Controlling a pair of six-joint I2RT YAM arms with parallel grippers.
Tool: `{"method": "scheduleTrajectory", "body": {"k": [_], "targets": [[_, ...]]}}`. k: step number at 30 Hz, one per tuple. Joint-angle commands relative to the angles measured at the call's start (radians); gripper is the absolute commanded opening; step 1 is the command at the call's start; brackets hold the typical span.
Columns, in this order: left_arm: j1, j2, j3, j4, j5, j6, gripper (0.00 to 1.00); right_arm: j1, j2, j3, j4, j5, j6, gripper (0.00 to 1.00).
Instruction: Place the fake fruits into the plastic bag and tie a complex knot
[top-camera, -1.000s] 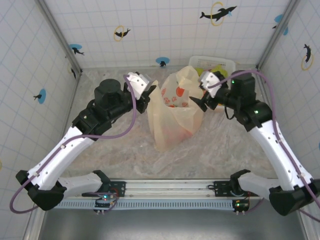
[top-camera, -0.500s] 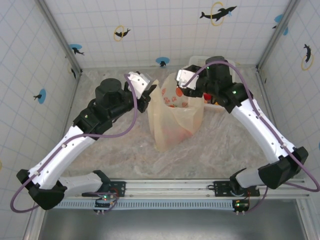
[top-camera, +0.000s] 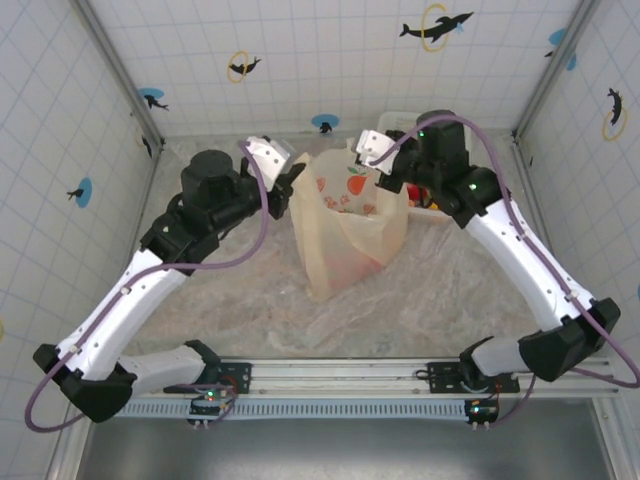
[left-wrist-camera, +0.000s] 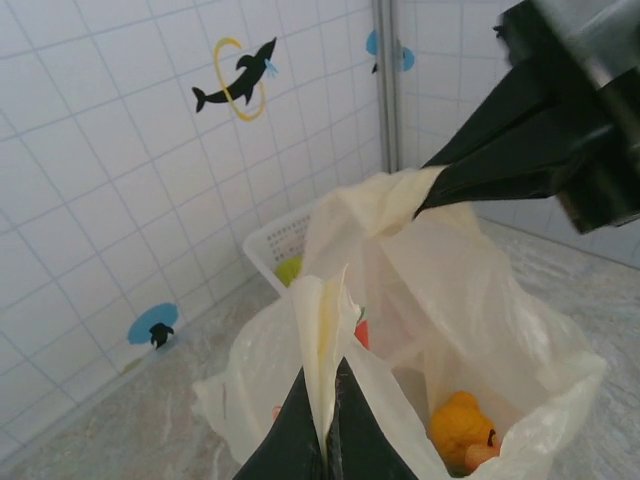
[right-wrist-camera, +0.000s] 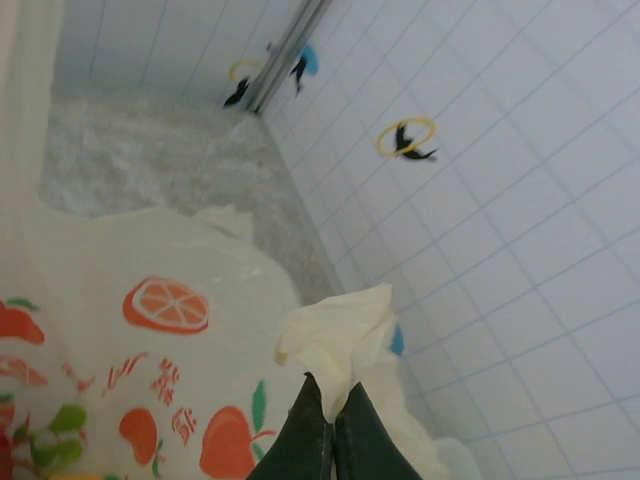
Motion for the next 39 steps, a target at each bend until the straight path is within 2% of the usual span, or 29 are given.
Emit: {"method": "scheduleTrajectory", "body": {"k": [1,4,10,13,17,23,30,36,39], "targets": [[0.094,-0.020,0.078,0.108,0.198,-0.033,0.00,-0.051,-0.100,-0.012,0.231,-0.060,0.253,0.05],[0.166,0.014,0.121,0.111,0.307,-0.025,0.00,-0.087,-0.134,-0.004,0.235,-0.073,0.359,0.05],[0.244,0.066,0.169,0.155,0.475,-0.029,0.00,-0.181,-0.192,-0.033,0.290,-0.033,0.626,0.05],[0.288,0.075,0.169,0.205,0.545,-0.052,0.00,-0.235,-0.208,-0.045,0.282,-0.025,0.708,0.05],[0.340,0.095,0.160,0.242,0.594,-0.091,0.00,-0.284,-0.226,-0.094,0.238,-0.015,0.745,0.05],[0.342,0.100,0.092,0.291,0.722,-0.093,0.00,-0.300,-0.283,-0.194,0.286,-0.096,0.810,0.07],[0.344,0.098,0.019,0.299,0.736,-0.077,0.00,-0.310,-0.311,-0.257,0.248,-0.120,0.808,0.10],[0.343,0.108,-0.020,0.366,0.769,-0.113,0.00,-0.313,-0.344,-0.235,0.250,-0.164,0.798,0.17],[0.343,0.118,-0.009,0.365,0.780,-0.117,0.00,-0.313,-0.370,-0.182,0.215,-0.166,0.762,0.27]]}}
